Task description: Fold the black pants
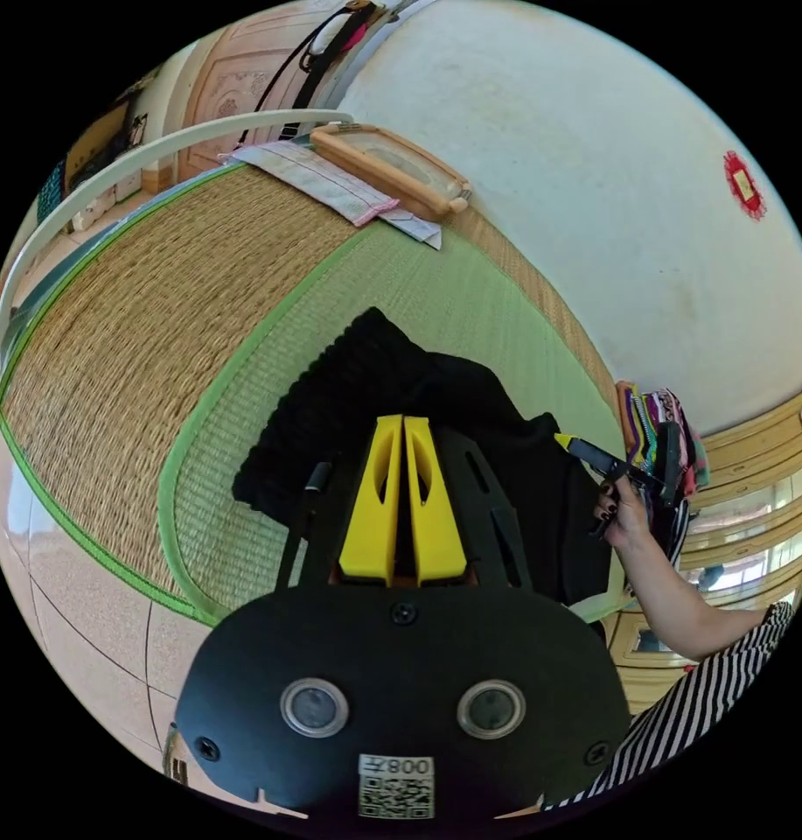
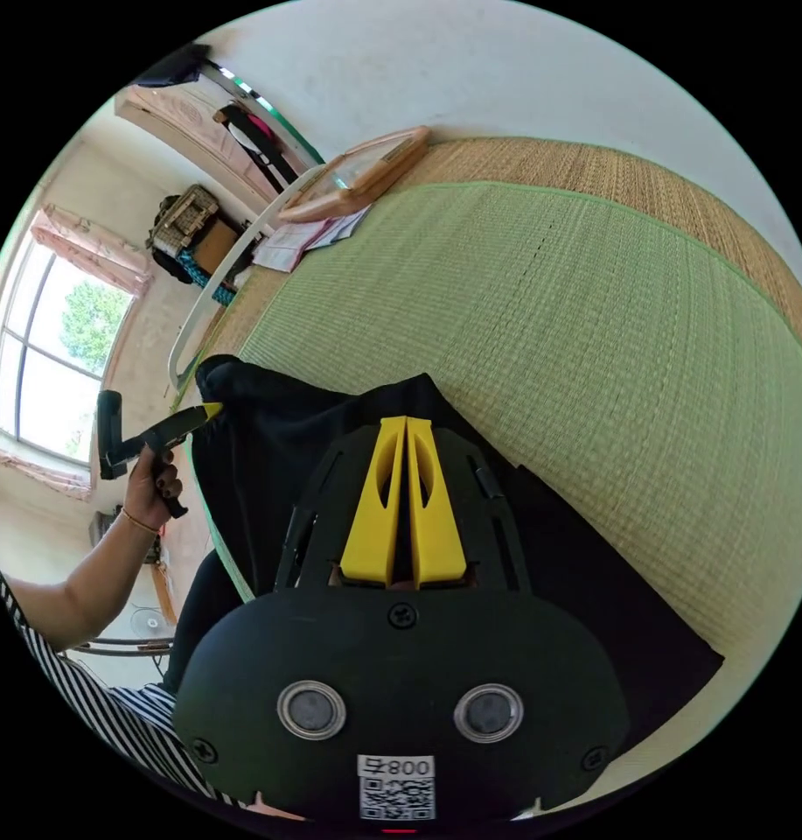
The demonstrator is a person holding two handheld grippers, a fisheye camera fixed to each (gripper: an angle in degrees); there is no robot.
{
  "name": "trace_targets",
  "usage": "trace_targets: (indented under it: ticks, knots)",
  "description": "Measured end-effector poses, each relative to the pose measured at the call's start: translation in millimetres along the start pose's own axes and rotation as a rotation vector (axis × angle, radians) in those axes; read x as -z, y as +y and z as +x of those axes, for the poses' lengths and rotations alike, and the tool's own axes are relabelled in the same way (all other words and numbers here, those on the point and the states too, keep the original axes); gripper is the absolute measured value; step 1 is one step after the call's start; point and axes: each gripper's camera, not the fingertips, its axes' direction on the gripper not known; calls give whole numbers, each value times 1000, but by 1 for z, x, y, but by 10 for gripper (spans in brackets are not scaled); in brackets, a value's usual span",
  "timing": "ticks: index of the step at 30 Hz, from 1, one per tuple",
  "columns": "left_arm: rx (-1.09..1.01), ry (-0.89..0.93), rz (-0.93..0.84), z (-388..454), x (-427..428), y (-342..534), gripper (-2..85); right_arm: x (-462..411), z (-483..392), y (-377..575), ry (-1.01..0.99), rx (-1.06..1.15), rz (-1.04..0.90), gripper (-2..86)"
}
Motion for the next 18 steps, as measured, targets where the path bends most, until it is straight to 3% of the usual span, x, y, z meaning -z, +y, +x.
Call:
trace_targets:
  ticks: [4, 8, 12, 15, 18]
  knots:
    - [-136, 124, -89, 52, -17, 37, 0, 50, 16, 51, -68, 2, 49, 1]
    - [-299, 250, -292, 121, -62, 84, 1, 77, 37, 140, -64, -88, -23, 0]
    - [-439, 239, -404, 179, -98, 113, 3, 71, 65, 199, -32, -227, -119, 0]
    - [-506, 270, -462, 221, -119, 126, 8, 83, 89, 218, -120, -306, -46, 0]
    - [-632, 276, -491, 269, -132, 143, 24, 112, 100, 229, -41, -269, -8, 0]
